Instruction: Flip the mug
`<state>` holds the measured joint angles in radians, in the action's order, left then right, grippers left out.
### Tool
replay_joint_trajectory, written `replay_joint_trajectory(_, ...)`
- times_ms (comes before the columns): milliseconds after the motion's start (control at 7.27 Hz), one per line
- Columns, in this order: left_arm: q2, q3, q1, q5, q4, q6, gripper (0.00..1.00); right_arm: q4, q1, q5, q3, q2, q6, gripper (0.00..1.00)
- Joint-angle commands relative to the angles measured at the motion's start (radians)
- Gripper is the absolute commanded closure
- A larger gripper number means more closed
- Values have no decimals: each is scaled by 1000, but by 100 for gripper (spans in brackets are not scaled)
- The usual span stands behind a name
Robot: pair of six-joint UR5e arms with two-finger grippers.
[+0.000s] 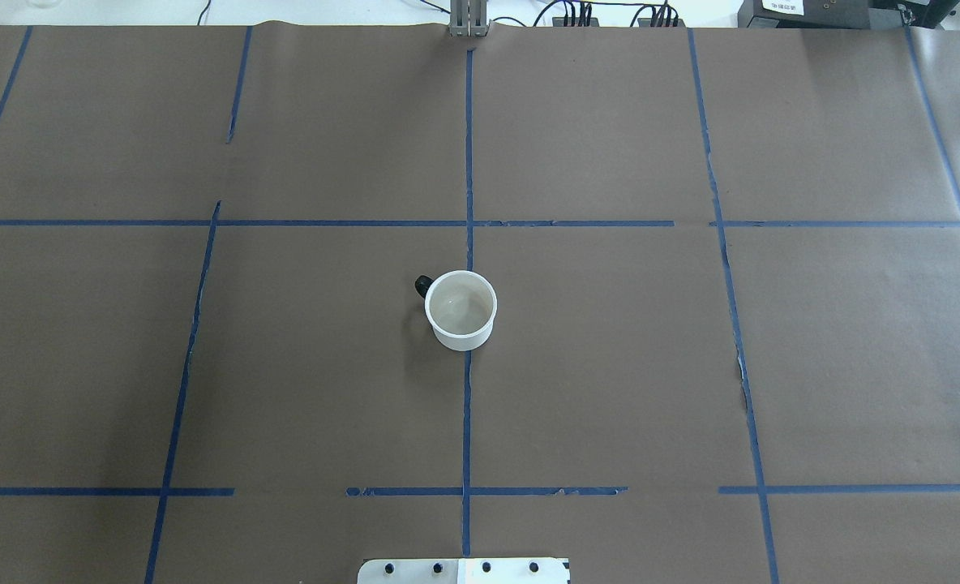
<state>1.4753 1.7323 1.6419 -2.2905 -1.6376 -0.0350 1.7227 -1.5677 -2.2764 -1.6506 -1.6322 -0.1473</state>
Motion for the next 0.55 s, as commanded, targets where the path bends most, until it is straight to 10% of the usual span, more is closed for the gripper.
replay_joint_trajectory(0,2,9,-1,-1,-1,0,0,0,0,0,0,0,0,0)
replay_joint_trajectory(412,0,9,-1,-1,-1,-134,0,0,0,0,0,0,0,0)
